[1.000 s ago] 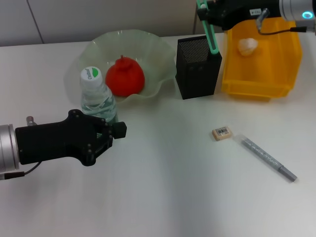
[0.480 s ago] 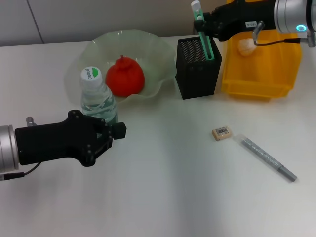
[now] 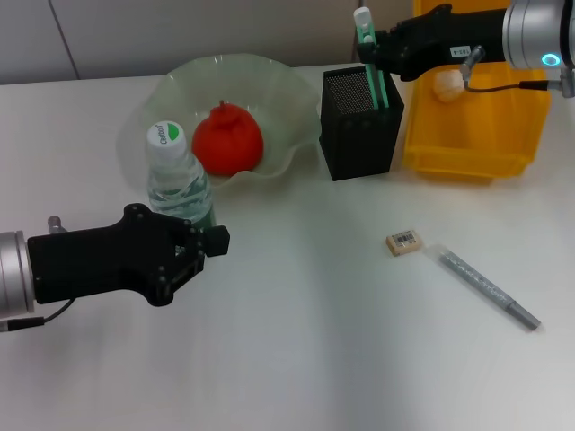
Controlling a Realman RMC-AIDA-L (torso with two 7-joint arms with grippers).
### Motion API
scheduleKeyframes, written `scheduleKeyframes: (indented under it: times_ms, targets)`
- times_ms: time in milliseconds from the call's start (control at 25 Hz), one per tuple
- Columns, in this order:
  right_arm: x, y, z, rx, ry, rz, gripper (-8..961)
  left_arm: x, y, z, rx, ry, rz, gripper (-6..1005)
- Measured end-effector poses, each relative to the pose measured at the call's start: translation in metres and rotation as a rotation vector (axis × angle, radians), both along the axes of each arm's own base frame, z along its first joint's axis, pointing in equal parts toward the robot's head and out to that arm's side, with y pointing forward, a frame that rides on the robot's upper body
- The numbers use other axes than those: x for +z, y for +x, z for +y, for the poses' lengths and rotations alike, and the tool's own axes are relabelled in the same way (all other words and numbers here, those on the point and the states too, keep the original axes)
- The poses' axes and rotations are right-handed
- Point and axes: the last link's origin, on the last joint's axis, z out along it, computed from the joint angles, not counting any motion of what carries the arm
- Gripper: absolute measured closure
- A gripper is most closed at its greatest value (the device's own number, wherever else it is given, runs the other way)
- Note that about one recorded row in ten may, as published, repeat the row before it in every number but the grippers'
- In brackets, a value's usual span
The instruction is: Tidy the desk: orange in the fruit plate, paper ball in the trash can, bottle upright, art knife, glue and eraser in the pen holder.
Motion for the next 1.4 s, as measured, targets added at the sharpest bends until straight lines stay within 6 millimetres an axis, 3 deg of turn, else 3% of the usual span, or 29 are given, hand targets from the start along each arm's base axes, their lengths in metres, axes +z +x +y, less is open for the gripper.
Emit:
scheduleKeyframes:
  times_ms: [1000,1200,1400]
  targets:
    - [0.000,0.005,-0.005,-0.135,-0.075,-0.033,737,0.001,0.001,-0.001,-0.007,-0.004,-0.005,994]
    - [0.005,-0.004,-0.012,-0.122,-0.078,-0.018,530,0.002,0.000,-0.003,-0.008,-0.009,-0.008,994]
    - [0.019,-0.022,-0.031,-0.163,-0.133,0.016,526,0.002,0.000,-0.004,-0.009,-0.012,-0.010,994]
